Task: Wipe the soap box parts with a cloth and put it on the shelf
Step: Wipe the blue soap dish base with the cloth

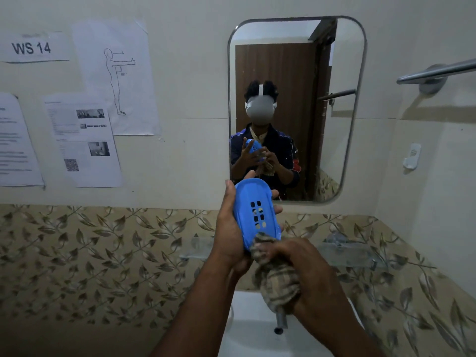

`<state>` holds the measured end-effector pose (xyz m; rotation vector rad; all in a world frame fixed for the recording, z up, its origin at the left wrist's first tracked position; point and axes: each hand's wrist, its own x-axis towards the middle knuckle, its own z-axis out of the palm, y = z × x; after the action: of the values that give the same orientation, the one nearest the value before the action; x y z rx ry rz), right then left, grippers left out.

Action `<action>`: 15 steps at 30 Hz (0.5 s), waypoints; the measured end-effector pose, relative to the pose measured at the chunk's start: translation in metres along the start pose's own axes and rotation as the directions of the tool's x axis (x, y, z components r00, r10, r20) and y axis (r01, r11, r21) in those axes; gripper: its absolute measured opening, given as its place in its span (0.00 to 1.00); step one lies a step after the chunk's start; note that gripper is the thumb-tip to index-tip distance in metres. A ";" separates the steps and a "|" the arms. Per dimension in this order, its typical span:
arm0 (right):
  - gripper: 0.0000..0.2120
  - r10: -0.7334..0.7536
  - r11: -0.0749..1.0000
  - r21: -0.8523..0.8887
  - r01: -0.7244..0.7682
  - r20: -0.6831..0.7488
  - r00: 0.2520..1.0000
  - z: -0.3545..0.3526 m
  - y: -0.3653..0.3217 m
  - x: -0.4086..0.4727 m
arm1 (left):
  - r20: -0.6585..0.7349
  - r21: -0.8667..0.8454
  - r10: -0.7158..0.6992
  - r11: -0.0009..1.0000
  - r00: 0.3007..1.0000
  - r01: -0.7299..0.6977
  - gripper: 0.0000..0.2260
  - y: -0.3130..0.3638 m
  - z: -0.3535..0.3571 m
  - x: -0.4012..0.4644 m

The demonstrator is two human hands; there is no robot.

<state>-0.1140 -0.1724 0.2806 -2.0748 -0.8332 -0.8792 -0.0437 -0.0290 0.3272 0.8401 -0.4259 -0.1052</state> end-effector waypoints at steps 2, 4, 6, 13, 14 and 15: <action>0.24 0.059 0.996 -0.060 -0.064 -0.092 0.994 -0.006 0.007 0.002 | -0.007 0.014 0.013 1.000 1.000 -0.013 0.30 0.001 0.000 -0.001; 0.26 0.139 0.984 -0.080 -0.157 -0.192 0.972 -0.005 0.007 0.007 | -0.013 0.034 0.016 0.999 1.000 -0.015 0.32 0.001 0.003 0.000; 0.28 0.173 0.976 -0.094 -0.198 -0.226 0.959 0.002 -0.002 0.006 | -0.014 0.026 0.010 1.000 1.000 -0.010 0.33 0.000 0.005 0.002; 0.25 0.097 0.993 0.078 -0.086 -0.160 0.982 0.018 -0.031 0.006 | -0.020 -0.032 -0.035 0.999 0.999 0.034 0.32 -0.003 0.011 0.002; 0.24 0.099 0.993 0.080 -0.088 -0.139 0.985 0.017 -0.032 0.007 | -0.020 -0.018 -0.032 0.999 0.999 0.032 0.33 -0.003 0.010 0.002; 0.22 0.084 0.996 0.041 -0.080 -0.116 0.990 0.014 -0.031 0.006 | -0.020 0.003 -0.026 1.000 0.999 0.026 0.34 -0.002 0.009 0.001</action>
<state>-0.1300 -0.1426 0.2898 -1.9906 -0.6919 -0.9251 -0.0460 -0.0375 0.3316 0.8495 -0.3968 -0.1200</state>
